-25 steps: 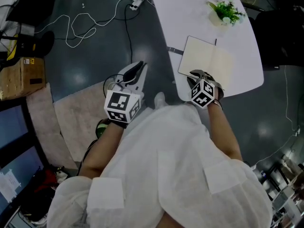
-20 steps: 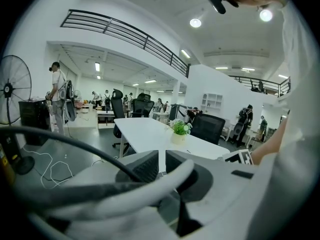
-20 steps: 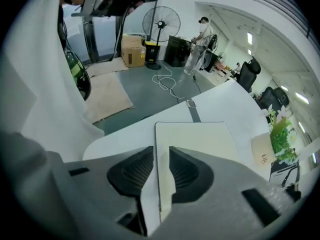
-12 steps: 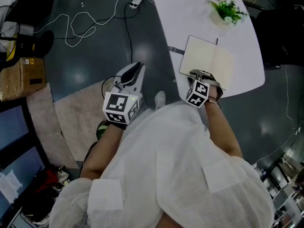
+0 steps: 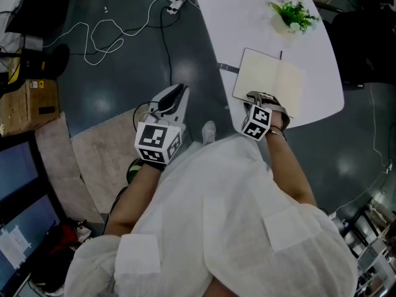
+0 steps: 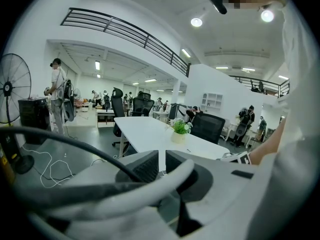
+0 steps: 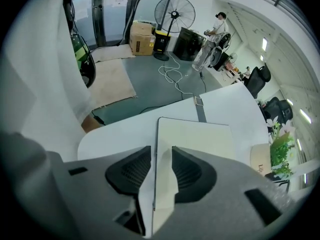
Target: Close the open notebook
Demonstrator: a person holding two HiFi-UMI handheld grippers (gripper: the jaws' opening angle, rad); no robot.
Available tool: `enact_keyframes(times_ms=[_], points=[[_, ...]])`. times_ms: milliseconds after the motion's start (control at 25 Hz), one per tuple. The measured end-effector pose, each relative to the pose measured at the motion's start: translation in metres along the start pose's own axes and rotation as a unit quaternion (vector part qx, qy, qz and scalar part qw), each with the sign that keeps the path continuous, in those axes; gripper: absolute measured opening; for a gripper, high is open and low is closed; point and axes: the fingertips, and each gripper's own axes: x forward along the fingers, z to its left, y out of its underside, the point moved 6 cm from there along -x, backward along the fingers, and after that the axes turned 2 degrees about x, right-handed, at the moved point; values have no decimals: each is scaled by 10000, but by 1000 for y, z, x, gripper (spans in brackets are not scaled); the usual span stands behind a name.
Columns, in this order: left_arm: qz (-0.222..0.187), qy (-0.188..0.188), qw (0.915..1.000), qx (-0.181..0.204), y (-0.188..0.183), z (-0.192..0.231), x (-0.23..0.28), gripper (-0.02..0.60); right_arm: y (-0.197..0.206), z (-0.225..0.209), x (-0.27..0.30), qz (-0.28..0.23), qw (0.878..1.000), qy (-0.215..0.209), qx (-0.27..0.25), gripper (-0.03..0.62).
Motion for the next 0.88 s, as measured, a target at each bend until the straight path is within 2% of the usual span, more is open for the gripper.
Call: enact_keyframes(times_ms=[360, 440, 880], points=[[24, 91, 9999, 47, -1, -5, 3, 38, 2, -3, -1, -18, 9993, 365, 39, 105], [28, 118, 9999, 56, -1, -5, 3, 38, 1, -2, -1, -59, 9989, 452, 95, 74], [5, 380, 9992, 148, -8, -15, 14, 38, 2, -17, -28, -389, 9901, 897, 1008, 64]])
